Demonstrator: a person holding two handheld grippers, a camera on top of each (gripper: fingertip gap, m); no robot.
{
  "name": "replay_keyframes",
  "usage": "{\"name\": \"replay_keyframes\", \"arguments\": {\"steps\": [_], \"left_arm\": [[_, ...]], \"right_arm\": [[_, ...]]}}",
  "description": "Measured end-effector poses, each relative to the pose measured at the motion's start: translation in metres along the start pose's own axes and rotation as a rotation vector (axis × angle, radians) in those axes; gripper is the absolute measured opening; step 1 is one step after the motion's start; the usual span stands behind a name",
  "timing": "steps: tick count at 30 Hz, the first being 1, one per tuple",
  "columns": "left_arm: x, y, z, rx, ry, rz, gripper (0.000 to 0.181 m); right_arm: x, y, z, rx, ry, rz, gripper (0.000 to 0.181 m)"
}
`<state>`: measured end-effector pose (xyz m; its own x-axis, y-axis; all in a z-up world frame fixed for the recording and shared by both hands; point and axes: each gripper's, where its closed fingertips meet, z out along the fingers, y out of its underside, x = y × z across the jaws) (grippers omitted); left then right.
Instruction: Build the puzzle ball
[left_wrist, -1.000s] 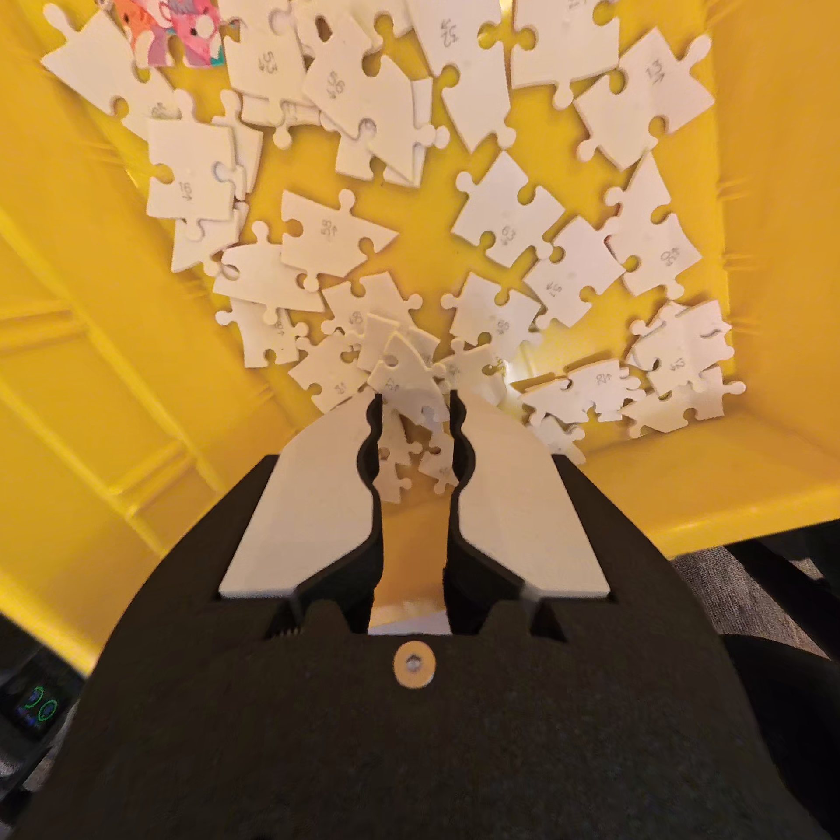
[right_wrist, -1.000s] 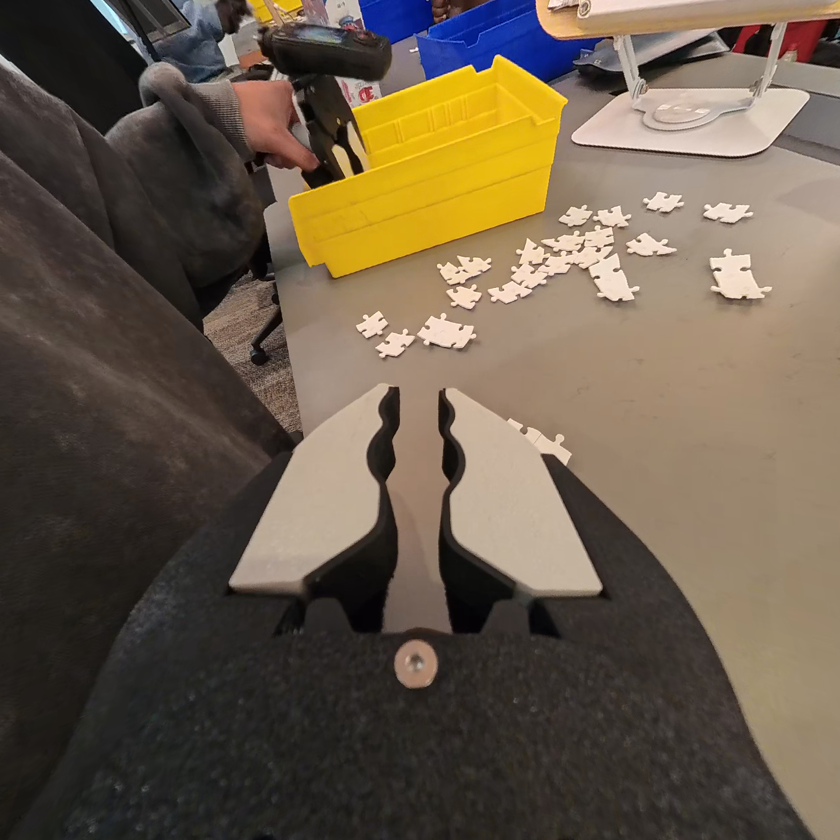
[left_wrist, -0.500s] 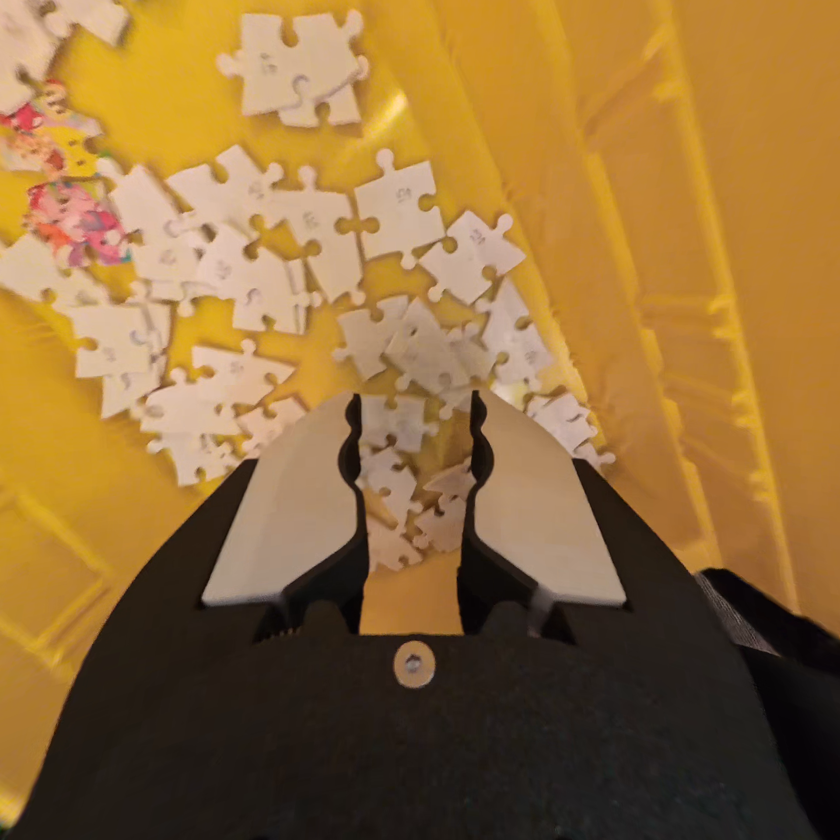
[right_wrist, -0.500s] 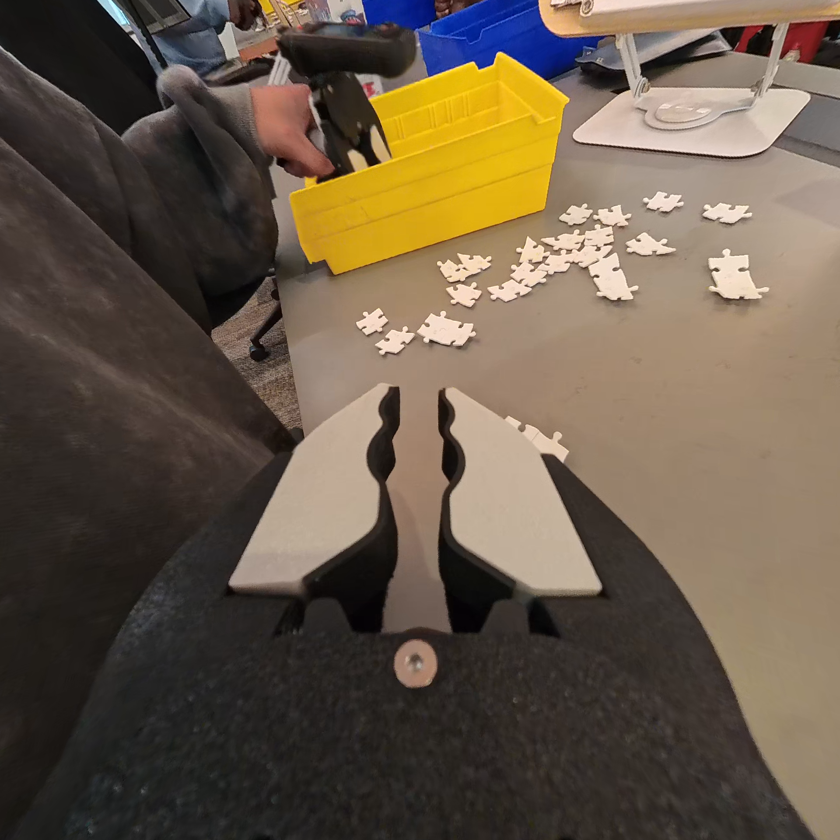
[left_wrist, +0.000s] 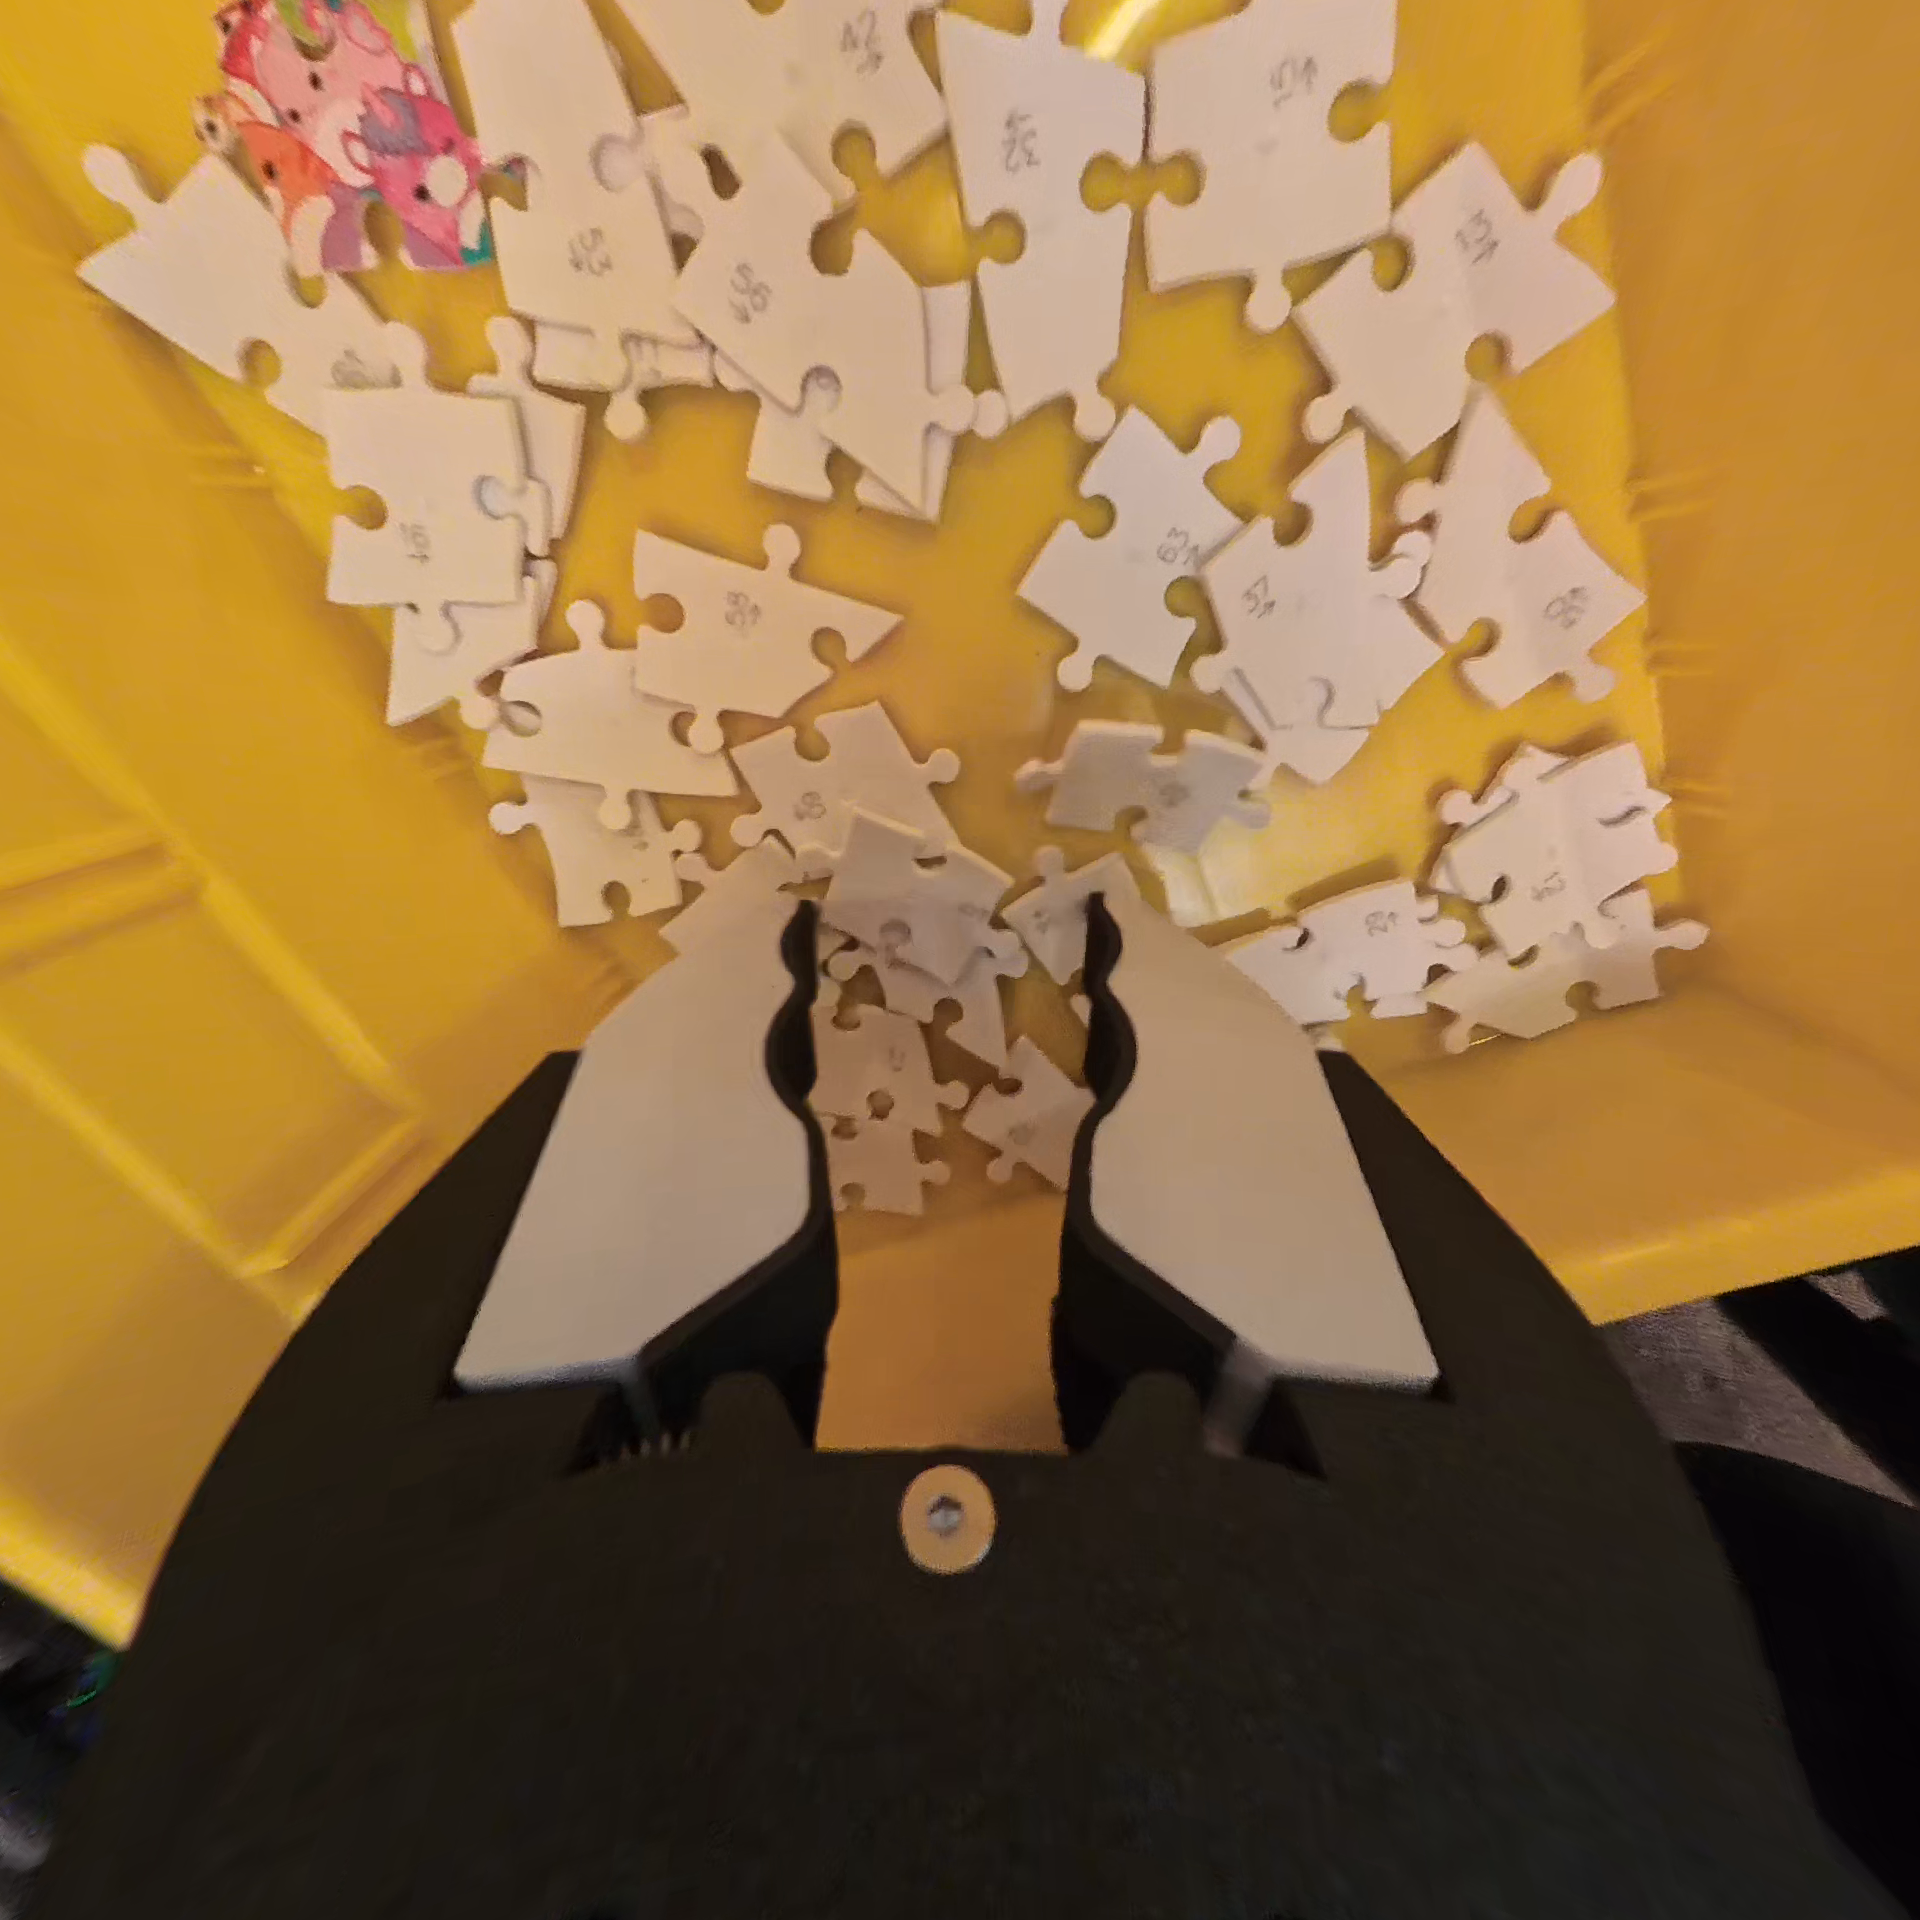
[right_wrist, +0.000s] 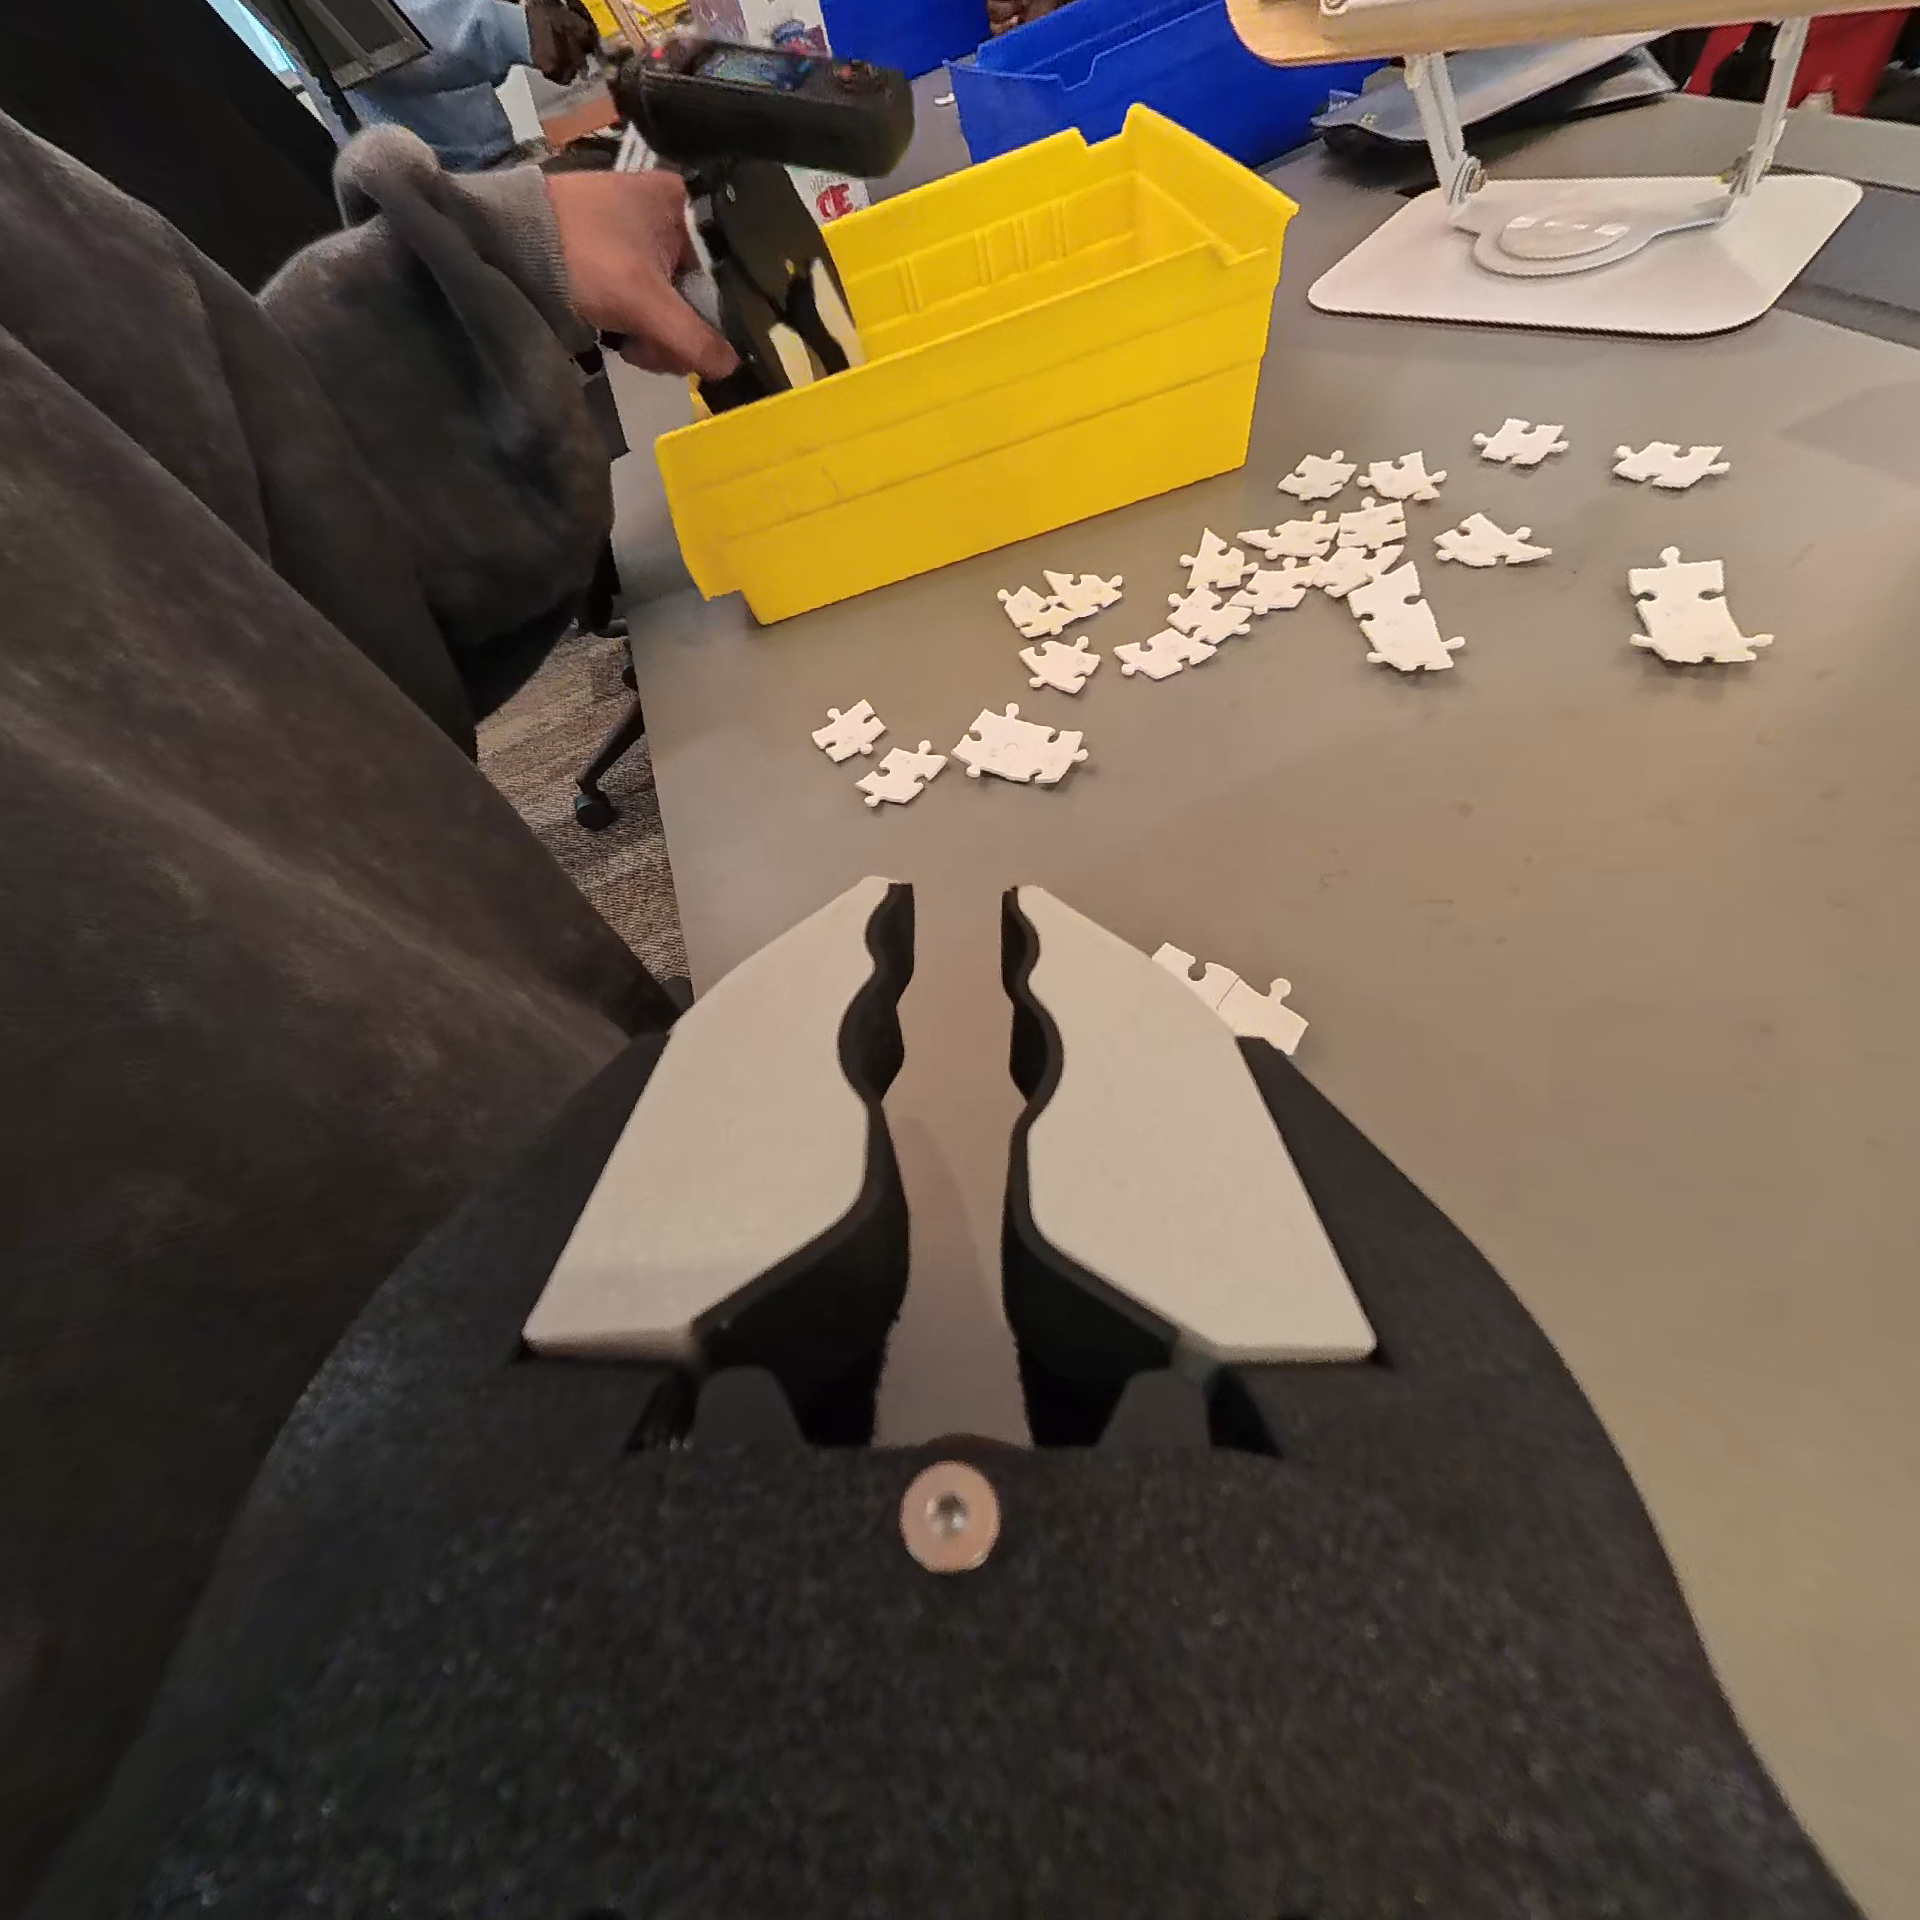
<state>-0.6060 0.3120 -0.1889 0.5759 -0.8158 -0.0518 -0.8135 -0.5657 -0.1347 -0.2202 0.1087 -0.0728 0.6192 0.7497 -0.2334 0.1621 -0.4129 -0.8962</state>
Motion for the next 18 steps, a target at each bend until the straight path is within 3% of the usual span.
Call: {"name": "replay_keyframes", "arguments": {"steps": [4,11,18], "left_arm": [[0.004,-0.001,0.000,0.020,0.034,-0.015,0.035],[0.002,0.006,-0.007,0.025,-0.009,-0.023,0.034],[0.000,-0.008,-0.070,0.182,-0.158,-0.073,0.034]], "right_arm": [[0.002,-0.001,-0.002,0.000,0.007,0.005,0.016],[0.003,-0.001,-0.004,0.001,0.010,-0.010,0.016],[0.015,0.006,-0.014,-0.003,0.052,-0.030,0.015]]}}
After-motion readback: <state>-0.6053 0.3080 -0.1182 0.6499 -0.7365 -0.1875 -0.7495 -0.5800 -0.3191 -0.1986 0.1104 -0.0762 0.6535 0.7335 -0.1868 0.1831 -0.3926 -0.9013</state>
